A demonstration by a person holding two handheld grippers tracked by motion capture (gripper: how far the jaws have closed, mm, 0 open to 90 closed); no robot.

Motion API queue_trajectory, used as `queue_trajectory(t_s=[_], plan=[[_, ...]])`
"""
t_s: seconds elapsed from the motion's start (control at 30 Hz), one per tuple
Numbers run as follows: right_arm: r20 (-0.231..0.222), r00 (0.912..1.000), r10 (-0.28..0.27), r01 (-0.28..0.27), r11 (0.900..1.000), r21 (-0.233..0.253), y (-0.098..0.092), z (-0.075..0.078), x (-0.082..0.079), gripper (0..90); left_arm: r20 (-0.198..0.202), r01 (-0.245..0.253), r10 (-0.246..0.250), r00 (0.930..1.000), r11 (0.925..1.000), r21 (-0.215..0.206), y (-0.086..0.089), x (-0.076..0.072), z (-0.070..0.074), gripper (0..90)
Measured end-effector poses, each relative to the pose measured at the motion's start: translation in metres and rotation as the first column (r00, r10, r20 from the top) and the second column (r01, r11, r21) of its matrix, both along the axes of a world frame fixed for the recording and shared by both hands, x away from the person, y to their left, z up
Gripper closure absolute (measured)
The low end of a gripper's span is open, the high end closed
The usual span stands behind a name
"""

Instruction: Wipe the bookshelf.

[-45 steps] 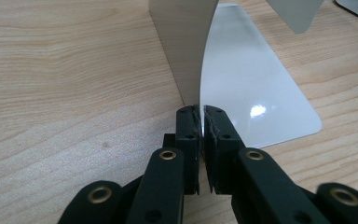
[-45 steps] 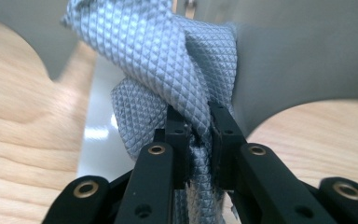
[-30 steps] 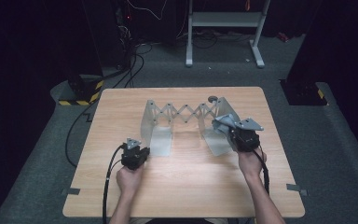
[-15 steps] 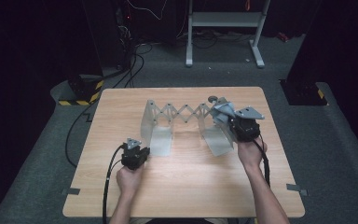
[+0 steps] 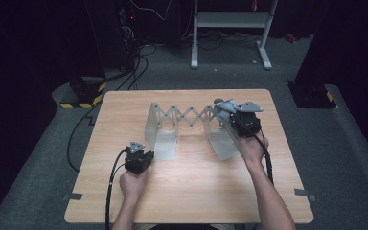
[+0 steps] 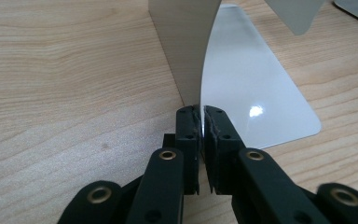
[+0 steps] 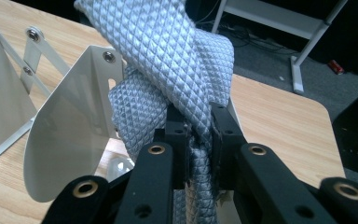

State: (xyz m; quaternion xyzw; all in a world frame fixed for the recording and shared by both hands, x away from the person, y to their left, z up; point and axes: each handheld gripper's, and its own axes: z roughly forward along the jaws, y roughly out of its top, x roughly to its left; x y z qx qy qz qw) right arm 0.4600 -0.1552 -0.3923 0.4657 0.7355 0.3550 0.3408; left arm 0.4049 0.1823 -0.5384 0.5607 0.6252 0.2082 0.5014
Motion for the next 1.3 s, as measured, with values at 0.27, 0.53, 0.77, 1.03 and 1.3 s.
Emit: queue_trajectory(t_s=[0.27, 0.53, 0.77, 1.03, 1.3], plan=[[-0.019, 0.9998, 0.008, -0.008, 1.0, -0.016, 0.004, 0.001, 0.008, 80.8, 0.0, -0.001, 0.001, 1.0, 1.0, -0.003, 0.0, 0.0, 0.0, 84.0], [0.004, 0.9999, 0.014, -0.014, 1.0, 0.025, -0.016, 0.011, -0.014, 80.7, -0.003, 0.004, -0.004, 1.0, 1.0, -0.002, 0.001, 0.0, 0.0, 84.0], [0.008, 0.9997, 0.023, -0.023, 0.999, 0.041, -0.025, 0.007, -0.027, 80.6, -0.003, 0.005, -0.005, 1.0, 1.0, -0.001, 0.001, 0.0, 0.0, 83.9], [0.01, 0.9995, 0.031, -0.031, 0.998, 0.054, -0.033, 0.0, -0.041, 80.6, -0.002, 0.004, -0.004, 1.0, 1.0, -0.001, 0.001, 0.0, 0.0, 83.9], [0.014, 0.9993, 0.036, -0.037, 0.996, 0.086, -0.041, -0.009, -0.052, 80.5, 0.0, 0.001, -0.001, 1.0, 1.0, -0.001, 0.0, 0.0, 0.0, 83.8]])
